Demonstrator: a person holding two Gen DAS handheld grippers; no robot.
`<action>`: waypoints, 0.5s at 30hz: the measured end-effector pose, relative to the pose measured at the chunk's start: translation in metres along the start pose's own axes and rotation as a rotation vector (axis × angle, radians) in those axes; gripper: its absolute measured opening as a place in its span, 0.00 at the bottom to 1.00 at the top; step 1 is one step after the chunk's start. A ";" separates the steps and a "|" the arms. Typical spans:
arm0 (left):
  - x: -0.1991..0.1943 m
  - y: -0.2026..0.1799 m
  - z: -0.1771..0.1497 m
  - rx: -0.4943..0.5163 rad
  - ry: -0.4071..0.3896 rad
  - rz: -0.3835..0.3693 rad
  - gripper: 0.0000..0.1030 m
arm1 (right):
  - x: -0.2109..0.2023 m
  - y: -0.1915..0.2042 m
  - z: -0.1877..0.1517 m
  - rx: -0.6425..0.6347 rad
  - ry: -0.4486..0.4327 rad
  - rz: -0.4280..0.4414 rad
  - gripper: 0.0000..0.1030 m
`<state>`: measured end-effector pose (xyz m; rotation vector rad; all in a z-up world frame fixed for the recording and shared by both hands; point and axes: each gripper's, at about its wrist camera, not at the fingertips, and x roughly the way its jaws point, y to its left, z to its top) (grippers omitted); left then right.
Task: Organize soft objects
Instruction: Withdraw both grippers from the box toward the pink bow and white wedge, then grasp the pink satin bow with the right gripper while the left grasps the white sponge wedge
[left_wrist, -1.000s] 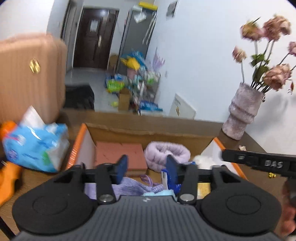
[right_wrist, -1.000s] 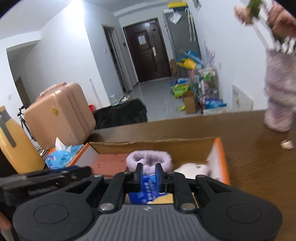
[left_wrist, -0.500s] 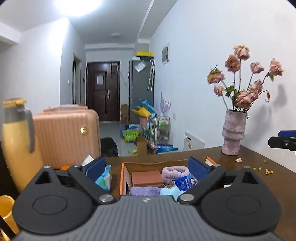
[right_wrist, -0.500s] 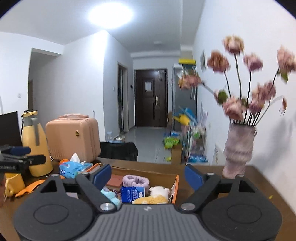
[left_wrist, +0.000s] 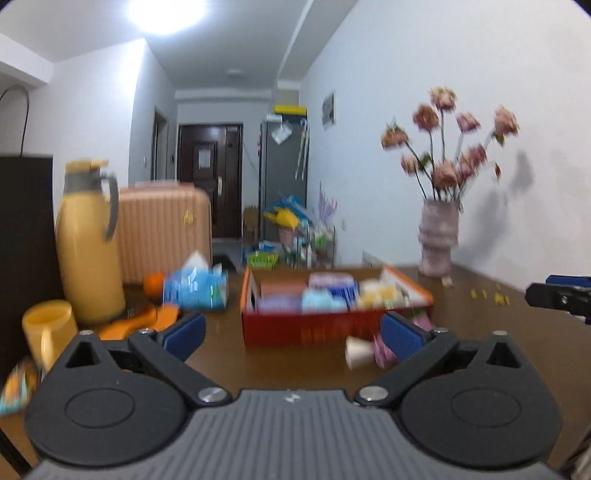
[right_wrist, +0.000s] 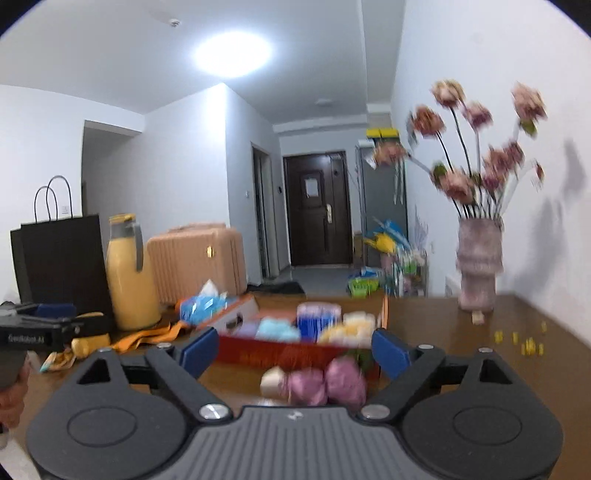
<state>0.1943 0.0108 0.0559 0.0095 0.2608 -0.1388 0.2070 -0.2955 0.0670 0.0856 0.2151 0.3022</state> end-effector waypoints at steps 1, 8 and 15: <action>-0.005 -0.002 -0.007 -0.002 0.015 0.006 1.00 | -0.004 0.001 -0.010 0.015 0.016 -0.007 0.87; -0.012 -0.011 -0.030 0.027 0.051 -0.026 1.00 | -0.021 0.005 -0.049 0.040 0.085 -0.035 0.87; 0.021 -0.015 -0.036 0.015 0.106 -0.044 1.00 | 0.001 0.008 -0.049 0.001 0.100 -0.066 0.90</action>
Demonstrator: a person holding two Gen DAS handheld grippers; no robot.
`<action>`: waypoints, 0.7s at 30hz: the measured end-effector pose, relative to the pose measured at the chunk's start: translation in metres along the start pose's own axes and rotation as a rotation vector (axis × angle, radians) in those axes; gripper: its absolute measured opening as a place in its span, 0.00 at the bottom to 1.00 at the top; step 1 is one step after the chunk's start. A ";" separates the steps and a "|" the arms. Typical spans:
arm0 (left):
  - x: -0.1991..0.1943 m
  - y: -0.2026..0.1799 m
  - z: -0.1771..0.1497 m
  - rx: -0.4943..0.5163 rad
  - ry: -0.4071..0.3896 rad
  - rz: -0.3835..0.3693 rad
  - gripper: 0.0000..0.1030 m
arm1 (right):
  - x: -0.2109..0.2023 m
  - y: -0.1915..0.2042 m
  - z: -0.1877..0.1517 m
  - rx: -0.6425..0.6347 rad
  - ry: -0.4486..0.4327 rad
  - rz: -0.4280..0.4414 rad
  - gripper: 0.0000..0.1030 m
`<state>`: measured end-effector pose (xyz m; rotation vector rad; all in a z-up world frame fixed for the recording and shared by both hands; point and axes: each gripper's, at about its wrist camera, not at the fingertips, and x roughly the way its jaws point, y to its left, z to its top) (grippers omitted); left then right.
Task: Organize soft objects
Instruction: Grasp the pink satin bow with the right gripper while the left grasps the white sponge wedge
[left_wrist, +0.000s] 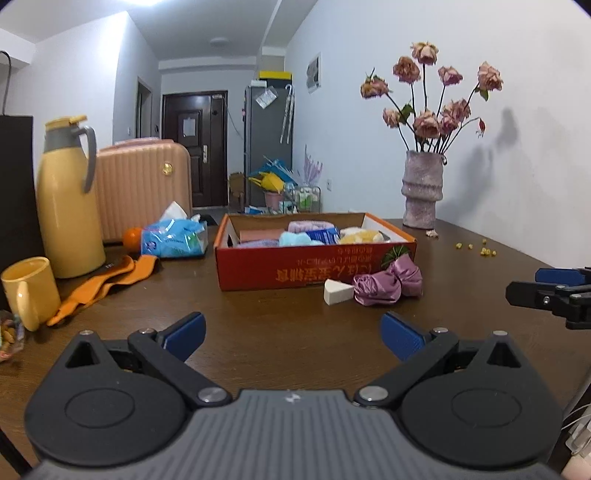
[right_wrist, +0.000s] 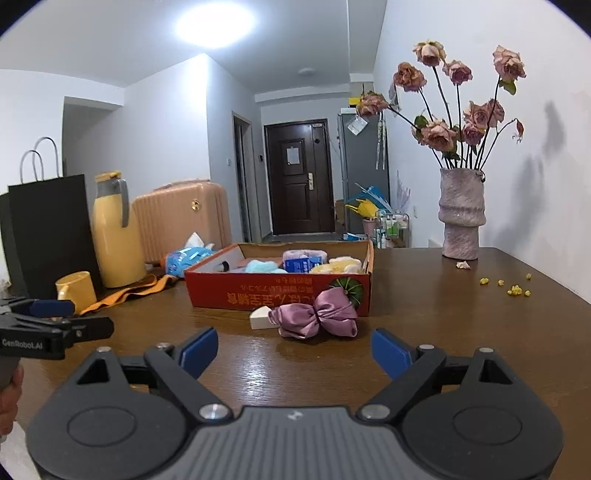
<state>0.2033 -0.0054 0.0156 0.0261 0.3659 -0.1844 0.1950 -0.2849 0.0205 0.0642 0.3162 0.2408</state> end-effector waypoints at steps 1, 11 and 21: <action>0.006 0.001 0.000 -0.002 0.010 -0.001 1.00 | 0.006 0.000 0.000 -0.001 0.008 -0.004 0.91; 0.094 0.001 0.010 0.009 0.077 -0.057 0.93 | 0.117 -0.002 0.020 -0.045 0.119 -0.017 0.92; 0.183 -0.017 0.025 0.128 0.153 -0.146 0.85 | 0.230 -0.009 0.032 -0.071 0.235 -0.049 0.83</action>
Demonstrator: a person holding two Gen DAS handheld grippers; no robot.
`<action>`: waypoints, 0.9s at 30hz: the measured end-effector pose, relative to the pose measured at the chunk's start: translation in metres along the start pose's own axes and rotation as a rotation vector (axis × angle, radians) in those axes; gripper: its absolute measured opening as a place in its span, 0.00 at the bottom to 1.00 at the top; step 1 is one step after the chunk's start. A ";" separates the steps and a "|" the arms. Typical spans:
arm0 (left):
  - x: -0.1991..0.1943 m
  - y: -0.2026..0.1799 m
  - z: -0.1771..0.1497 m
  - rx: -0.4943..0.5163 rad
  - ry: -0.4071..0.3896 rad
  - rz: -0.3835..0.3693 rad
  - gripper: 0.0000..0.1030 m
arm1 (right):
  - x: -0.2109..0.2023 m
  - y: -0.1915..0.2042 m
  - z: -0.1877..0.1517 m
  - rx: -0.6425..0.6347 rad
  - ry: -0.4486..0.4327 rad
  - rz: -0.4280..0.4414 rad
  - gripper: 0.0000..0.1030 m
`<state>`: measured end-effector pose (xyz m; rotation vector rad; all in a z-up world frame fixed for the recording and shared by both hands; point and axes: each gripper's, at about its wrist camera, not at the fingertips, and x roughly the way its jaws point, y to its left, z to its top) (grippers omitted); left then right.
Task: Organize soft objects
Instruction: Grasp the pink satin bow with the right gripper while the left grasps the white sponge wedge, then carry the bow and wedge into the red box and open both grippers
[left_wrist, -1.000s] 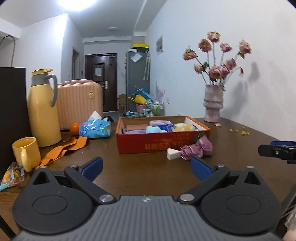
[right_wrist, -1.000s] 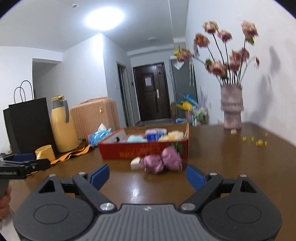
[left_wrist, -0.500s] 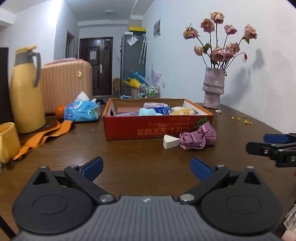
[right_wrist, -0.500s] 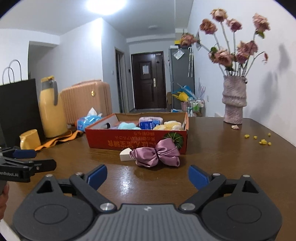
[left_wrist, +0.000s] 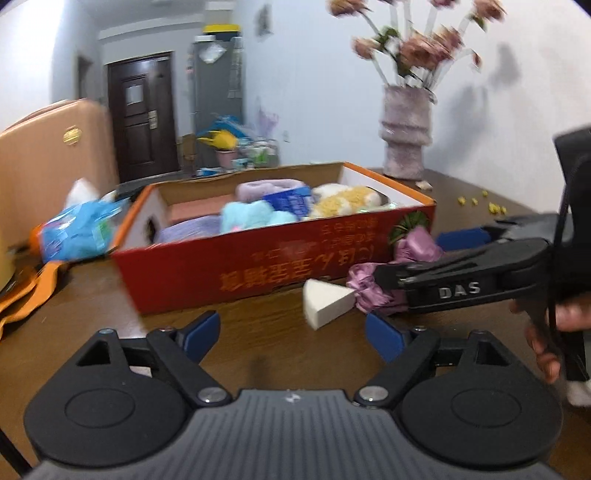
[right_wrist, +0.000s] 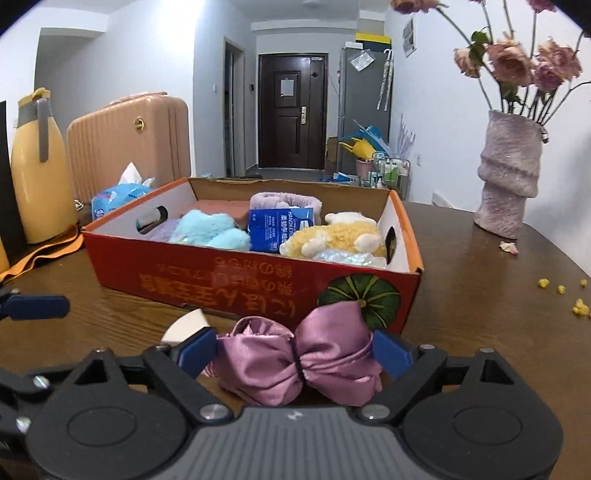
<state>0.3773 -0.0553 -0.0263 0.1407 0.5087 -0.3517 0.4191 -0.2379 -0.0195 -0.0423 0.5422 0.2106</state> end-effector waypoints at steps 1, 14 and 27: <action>0.006 -0.002 0.002 0.012 0.001 -0.010 0.85 | 0.002 -0.004 0.000 0.008 0.007 0.019 0.79; 0.070 -0.004 0.015 -0.068 0.099 -0.092 0.33 | -0.015 -0.052 -0.022 0.104 0.019 0.044 0.48; -0.040 -0.013 -0.019 -0.154 0.026 -0.064 0.31 | -0.099 -0.033 -0.054 0.185 -0.045 0.148 0.14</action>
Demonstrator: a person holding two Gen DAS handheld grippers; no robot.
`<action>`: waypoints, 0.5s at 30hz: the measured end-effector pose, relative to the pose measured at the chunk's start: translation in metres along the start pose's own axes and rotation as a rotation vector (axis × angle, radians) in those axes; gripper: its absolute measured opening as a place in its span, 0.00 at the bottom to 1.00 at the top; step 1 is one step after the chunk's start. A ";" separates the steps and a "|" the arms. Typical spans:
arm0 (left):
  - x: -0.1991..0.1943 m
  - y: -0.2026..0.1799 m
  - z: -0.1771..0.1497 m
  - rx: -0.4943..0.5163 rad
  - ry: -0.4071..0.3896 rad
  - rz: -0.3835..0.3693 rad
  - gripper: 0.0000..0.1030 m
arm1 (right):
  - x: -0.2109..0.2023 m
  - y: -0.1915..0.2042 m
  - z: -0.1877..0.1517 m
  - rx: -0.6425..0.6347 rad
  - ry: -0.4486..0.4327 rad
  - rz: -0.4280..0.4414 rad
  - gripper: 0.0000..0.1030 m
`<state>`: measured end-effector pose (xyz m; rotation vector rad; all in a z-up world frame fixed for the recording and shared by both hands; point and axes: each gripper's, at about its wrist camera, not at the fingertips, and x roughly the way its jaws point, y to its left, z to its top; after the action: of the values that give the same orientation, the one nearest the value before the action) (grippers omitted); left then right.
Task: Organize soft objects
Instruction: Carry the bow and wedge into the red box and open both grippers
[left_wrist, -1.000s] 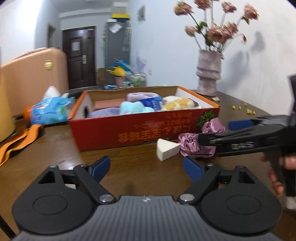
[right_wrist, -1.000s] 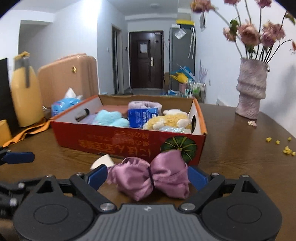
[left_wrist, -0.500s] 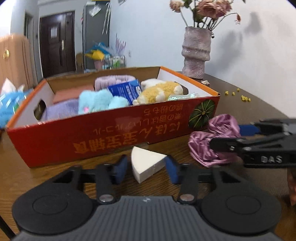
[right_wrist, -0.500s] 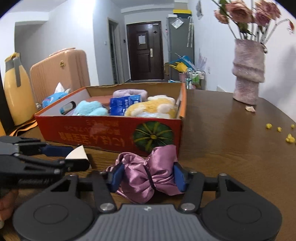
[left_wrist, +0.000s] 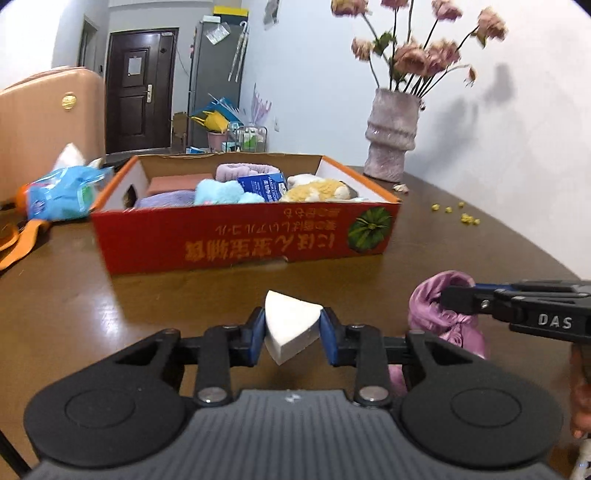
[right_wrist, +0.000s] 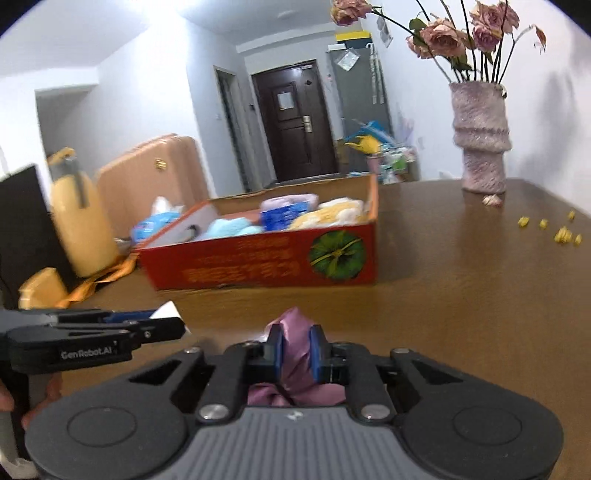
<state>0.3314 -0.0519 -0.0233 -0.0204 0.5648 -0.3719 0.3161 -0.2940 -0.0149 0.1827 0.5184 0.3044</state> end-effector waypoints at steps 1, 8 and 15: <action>-0.010 0.000 -0.005 -0.016 -0.002 0.000 0.31 | -0.005 0.005 -0.006 -0.016 0.007 0.005 0.14; -0.063 -0.004 -0.035 -0.076 0.007 0.000 0.31 | -0.032 0.025 -0.025 -0.059 0.012 0.006 0.14; -0.079 -0.006 -0.040 -0.083 -0.016 0.007 0.32 | -0.067 0.034 -0.028 -0.058 -0.081 -0.012 0.62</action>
<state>0.2463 -0.0260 -0.0154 -0.1011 0.5641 -0.3406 0.2381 -0.2812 0.0001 0.1349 0.4303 0.2988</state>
